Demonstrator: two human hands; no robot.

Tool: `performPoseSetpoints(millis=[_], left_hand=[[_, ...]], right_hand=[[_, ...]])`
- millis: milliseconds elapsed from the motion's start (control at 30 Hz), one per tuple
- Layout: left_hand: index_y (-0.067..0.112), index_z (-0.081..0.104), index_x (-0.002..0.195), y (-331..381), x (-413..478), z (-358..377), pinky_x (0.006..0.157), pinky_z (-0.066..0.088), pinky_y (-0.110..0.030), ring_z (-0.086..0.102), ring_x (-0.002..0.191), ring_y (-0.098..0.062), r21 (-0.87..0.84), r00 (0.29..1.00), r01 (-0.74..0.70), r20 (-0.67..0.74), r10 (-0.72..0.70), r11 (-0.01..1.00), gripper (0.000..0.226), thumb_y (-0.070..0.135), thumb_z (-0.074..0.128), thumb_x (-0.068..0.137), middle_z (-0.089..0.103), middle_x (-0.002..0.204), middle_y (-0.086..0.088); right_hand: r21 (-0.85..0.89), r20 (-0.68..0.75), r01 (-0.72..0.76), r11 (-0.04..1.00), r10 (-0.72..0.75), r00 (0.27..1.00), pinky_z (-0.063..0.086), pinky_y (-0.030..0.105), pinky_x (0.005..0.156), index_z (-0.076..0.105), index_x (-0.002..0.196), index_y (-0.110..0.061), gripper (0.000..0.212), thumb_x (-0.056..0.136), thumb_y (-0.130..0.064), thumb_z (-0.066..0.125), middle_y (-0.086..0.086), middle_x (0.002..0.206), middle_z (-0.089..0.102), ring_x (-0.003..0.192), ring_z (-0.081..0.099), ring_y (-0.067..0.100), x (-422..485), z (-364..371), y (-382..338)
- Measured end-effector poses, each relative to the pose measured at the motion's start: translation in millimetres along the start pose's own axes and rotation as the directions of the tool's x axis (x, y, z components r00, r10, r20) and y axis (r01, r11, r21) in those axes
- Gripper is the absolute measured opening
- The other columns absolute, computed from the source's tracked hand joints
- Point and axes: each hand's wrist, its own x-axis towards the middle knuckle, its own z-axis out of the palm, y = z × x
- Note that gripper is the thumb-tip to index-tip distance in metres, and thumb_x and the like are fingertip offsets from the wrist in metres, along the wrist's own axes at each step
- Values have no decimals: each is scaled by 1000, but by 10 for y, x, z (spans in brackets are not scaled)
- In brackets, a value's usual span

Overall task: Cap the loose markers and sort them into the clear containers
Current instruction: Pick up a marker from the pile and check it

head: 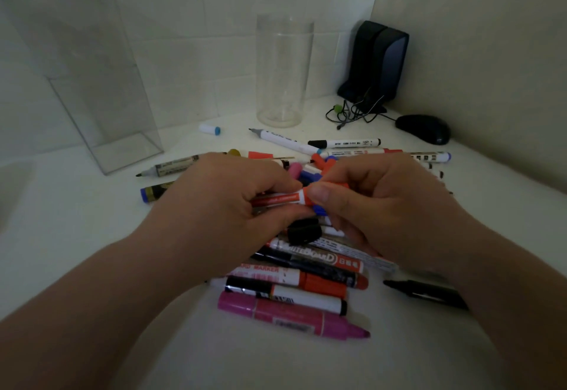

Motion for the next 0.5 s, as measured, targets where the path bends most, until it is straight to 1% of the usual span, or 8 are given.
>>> performPoseSetpoints(millis=[67, 133, 200, 300, 333, 400, 433, 500], left_hand=[[33, 72, 90, -11, 12, 44, 60, 43, -5, 61, 68, 0, -2, 1000, 14, -2, -14, 1000, 25, 57, 65, 85, 61, 64, 22], [36, 68, 96, -16, 37, 69, 58, 49, -17, 63, 68, -2, -23, 999, 47, 23, -47, 999, 26, 60, 61, 87, 65, 70, 21], [40, 63, 107, -21, 49, 84, 58, 50, -25, 65, 69, -7, -44, 996, 63, 66, -60, 997, 25, 58, 55, 91, 68, 78, 17], [38, 64, 106, 12, 54, 87, 52, 48, -25, 63, 59, -10, -190, 985, 140, 125, -118, 972, 22, 51, 49, 96, 68, 75, 10], [31, 67, 102, 25, 62, 92, 46, 44, -25, 56, 50, -10, -349, 970, 236, 145, -196, 907, 25, 48, 49, 96, 68, 72, 4], [12, 68, 96, 35, 92, 101, 37, 30, -24, 39, 37, -15, -700, 895, 432, 257, -364, 568, 32, 39, 51, 94, 64, 66, -8], [4, 66, 96, 56, 108, 102, 37, 24, -21, 31, 35, -15, -792, 858, 478, 327, -396, 381, 36, 37, 51, 93, 60, 64, -13], [0, 63, 96, 98, 128, 109, 38, 19, -17, 24, 35, -12, -840, 825, 508, 410, -388, 192, 37, 34, 52, 92, 52, 58, -13]], right_hand=[[-59, -19, -2, 998, 1, 1000, 38, 18, 42, 65, 67, -13, 42, 89, -48, 55, 2, 47, 52, 40, 45, 7, 18, 31, 9], [-49, -55, 17, 999, -20, 998, 37, 18, 41, 65, 67, -8, 52, 88, -52, 50, 4, 46, 50, 40, 43, 9, 34, 52, 4], [3, -83, 37, 999, -37, 996, 37, 16, 41, 63, 62, -15, 47, 88, -51, 50, -3, 43, 50, 39, 43, 7, 37, 50, -5], [110, -69, 57, 992, -50, 996, 42, 16, 45, 66, 71, -28, 24, 80, -49, 58, -6, 51, 60, 43, 51, 3, 21, 24, -12], [148, -55, 52, 988, -45, 997, 44, 16, 47, 68, 78, -27, 20, 77, -46, 61, -5, 55, 63, 46, 54, 3, 12, 15, -1], [167, -37, 54, 984, -48, 998, 49, 22, 52, 69, 88, -25, 24, 72, -43, 66, 5, 64, 67, 52, 57, 11, 13, 9, 46], [168, -36, 63, 984, -58, 998, 50, 27, 55, 68, 89, -27, 25, 70, -44, 68, 10, 69, 67, 54, 57, 18, 15, 16, 63], [205, -45, 92, 974, -84, 995, 49, 34, 56, 67, 91, -32, 28, 67, -45, 69, 17, 74, 67, 56, 55, 29, 10, 41, 70]])
